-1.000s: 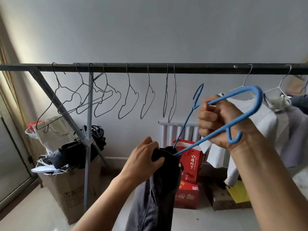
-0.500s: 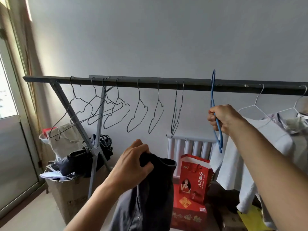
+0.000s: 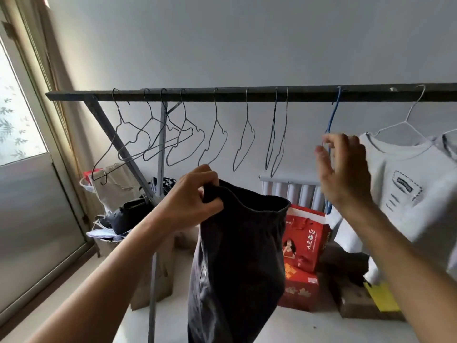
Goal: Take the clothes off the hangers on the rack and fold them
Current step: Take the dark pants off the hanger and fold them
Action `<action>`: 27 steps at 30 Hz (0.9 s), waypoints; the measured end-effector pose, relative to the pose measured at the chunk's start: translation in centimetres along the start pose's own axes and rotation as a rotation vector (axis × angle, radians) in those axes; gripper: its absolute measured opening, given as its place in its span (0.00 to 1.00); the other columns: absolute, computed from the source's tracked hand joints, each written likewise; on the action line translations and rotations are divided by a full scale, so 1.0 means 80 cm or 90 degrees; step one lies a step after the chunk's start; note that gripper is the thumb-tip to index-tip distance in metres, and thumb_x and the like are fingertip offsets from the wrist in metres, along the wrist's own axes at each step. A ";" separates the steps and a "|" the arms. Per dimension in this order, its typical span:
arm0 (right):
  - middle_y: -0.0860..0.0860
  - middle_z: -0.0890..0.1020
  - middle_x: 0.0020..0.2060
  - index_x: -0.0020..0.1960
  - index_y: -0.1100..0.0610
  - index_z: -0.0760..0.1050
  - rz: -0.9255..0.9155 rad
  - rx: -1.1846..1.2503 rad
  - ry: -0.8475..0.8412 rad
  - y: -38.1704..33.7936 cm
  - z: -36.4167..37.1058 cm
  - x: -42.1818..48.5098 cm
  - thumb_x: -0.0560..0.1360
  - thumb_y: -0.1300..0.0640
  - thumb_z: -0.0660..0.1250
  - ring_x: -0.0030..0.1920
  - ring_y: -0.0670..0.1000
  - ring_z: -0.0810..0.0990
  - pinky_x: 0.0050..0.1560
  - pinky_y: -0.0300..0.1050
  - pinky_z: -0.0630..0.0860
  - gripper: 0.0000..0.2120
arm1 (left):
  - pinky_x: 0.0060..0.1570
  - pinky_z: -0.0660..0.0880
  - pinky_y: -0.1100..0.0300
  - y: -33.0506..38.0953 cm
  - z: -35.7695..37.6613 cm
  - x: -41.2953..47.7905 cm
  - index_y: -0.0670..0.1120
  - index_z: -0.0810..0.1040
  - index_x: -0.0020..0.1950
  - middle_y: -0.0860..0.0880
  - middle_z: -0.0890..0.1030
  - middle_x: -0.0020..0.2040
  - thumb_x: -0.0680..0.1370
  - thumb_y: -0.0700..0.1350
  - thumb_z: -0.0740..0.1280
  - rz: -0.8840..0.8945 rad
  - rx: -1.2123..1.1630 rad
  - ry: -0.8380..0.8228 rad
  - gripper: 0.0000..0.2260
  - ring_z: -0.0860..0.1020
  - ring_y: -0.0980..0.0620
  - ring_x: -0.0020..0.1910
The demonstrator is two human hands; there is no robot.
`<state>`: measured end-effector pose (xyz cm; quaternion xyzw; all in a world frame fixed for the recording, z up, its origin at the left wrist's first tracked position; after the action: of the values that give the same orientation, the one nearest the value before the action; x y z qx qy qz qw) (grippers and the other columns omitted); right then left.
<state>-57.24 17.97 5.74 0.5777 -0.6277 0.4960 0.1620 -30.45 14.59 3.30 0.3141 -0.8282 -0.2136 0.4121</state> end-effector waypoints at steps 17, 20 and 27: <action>0.48 0.77 0.28 0.37 0.58 0.75 0.052 0.420 -0.375 -0.050 0.074 -0.057 0.66 0.46 0.72 0.30 0.43 0.76 0.33 0.34 0.73 0.15 | 0.45 0.76 0.60 -0.043 -0.110 -0.005 0.52 0.78 0.36 0.55 0.81 0.42 0.70 0.37 0.72 -0.120 -0.019 -0.036 0.10 0.80 0.60 0.42; 0.51 0.77 0.32 0.39 0.56 0.73 0.061 0.453 -0.346 -0.061 0.064 -0.047 0.65 0.50 0.74 0.33 0.46 0.78 0.33 0.37 0.77 0.12 | 0.45 0.70 0.55 -0.051 -0.114 -0.011 0.50 0.74 0.35 0.57 0.78 0.33 0.63 0.51 0.71 -0.167 0.016 -0.060 0.08 0.76 0.55 0.39; 0.49 0.77 0.37 0.44 0.54 0.73 0.044 0.353 -0.243 -0.063 0.057 -0.032 0.71 0.59 0.75 0.37 0.46 0.76 0.37 0.31 0.74 0.10 | 0.35 0.71 0.59 -0.055 -0.098 -0.021 0.47 0.75 0.36 0.47 0.75 0.34 0.66 0.39 0.70 -0.226 -0.225 0.003 0.06 0.74 0.49 0.36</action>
<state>-50.31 16.53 3.84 0.6608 -0.5068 0.5360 -0.1388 -21.77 11.87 4.16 0.3781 -0.7090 -0.4234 0.4184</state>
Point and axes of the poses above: each hand's wrist, its own x-axis towards the middle knuckle, its own z-axis out of the palm, y = z × x, the point moved 8 cm from there along x, towards the middle knuckle
